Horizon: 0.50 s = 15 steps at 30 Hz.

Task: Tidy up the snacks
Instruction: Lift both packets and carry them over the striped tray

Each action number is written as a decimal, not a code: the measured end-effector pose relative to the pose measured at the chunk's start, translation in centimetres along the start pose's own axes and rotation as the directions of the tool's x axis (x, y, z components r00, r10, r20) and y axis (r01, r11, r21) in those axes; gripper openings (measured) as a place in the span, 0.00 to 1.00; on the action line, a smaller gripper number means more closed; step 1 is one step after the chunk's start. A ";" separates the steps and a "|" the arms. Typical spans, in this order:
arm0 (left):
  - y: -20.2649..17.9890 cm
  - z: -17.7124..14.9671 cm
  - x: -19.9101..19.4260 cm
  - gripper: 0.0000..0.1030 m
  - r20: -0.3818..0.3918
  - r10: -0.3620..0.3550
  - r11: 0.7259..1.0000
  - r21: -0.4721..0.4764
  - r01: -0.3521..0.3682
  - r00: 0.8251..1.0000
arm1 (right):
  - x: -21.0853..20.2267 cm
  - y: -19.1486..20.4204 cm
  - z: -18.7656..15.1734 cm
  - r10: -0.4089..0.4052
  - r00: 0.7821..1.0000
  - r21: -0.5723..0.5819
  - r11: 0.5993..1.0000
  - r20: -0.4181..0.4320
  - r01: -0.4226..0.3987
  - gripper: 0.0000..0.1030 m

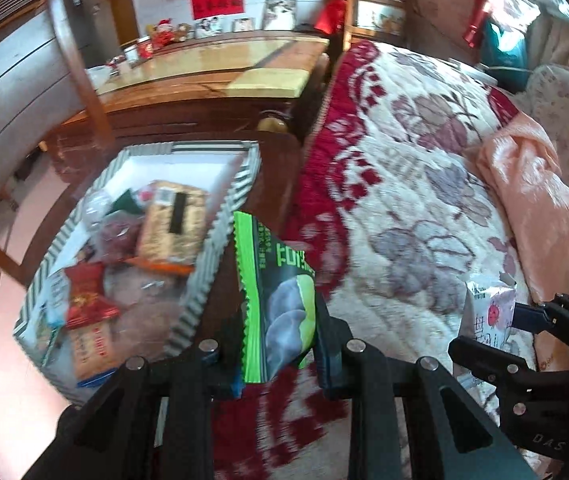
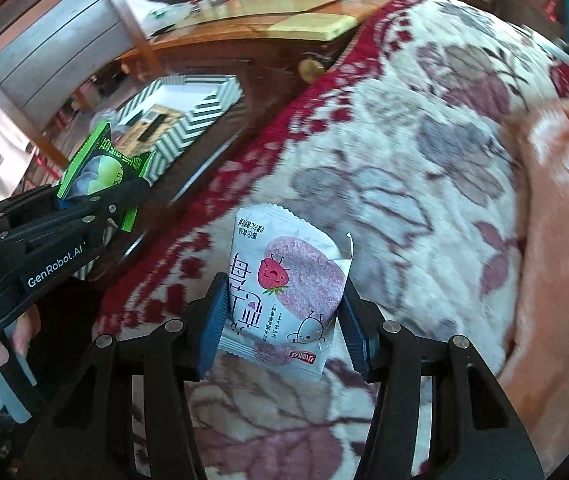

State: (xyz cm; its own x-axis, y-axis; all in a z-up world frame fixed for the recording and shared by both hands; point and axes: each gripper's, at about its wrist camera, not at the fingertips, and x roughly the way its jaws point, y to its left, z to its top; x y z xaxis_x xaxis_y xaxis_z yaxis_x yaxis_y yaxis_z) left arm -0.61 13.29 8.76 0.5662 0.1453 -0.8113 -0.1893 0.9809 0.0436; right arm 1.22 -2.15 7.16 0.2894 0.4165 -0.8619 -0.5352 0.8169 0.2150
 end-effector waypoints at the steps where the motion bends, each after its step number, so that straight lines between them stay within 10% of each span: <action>1: 0.5 -0.1 -0.1 0.28 0.000 0.003 1.000 -0.010 -0.003 1.000 | 0.2 0.7 0.3 0.004 1.000 -0.016 1.000 -0.001 -0.004 0.51; 15: 6.6 -1.0 -0.7 0.28 -0.004 0.053 0.991 -0.124 -0.053 0.999 | 2.0 6.8 3.5 0.036 0.999 -0.134 0.990 -0.020 -0.038 0.51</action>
State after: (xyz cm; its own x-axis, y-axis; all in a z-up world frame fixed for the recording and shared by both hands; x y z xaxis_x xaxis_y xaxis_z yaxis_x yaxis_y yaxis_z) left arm -3.02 19.52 9.00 0.5525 0.1968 -0.8099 -0.3171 0.9483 0.0141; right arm 0.93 5.65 8.52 0.2541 0.4376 -0.8625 -0.6477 0.7393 0.1843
